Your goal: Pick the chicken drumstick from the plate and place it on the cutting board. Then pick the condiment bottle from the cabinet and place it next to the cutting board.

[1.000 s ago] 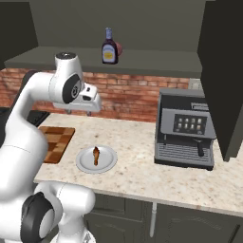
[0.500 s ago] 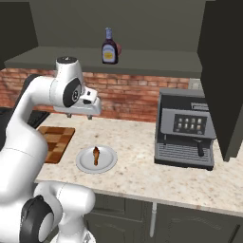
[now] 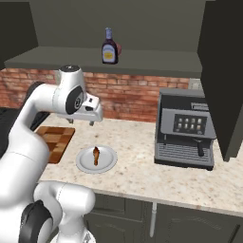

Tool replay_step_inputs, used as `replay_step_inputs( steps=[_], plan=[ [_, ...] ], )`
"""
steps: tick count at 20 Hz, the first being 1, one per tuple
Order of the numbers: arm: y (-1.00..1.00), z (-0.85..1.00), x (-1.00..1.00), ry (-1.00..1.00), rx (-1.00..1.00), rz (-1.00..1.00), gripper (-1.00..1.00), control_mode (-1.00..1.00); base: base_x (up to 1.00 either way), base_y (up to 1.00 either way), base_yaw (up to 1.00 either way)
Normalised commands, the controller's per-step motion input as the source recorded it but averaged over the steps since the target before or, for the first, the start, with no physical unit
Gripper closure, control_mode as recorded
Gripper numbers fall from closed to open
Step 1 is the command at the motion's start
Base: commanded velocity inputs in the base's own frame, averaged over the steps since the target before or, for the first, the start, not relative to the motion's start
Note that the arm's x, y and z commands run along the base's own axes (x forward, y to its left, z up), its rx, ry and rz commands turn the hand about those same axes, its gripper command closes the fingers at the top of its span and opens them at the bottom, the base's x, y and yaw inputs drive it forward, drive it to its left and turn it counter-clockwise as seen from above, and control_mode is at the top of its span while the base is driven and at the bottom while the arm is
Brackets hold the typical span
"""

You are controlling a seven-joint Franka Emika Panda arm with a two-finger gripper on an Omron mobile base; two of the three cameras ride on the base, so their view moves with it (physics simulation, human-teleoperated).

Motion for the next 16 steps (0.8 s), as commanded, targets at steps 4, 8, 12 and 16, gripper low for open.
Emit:
replay_step_inputs(
  steps=[4, 8, 12, 16],
  plan=[
    [-0.03, -0.28, 0.00, 0.00, 0.00, 0.00, -1.00, -1.00, 0.00, 0.00, 0.00],
    [-0.01, -0.28, 0.00, 0.00, 0.00, 0.00, -1.00, -1.00, 0.00, 0.00, 0.00],
    [0.00, -0.28, 0.00, 0.00, 0.00, 0.00, -1.00, -1.00, 0.00, 0.00, 0.00],
    [0.00, -0.29, 0.00, 0.00, 0.00, 0.00, -1.00, -1.00, 0.00, 0.00, 0.00]
  ],
)
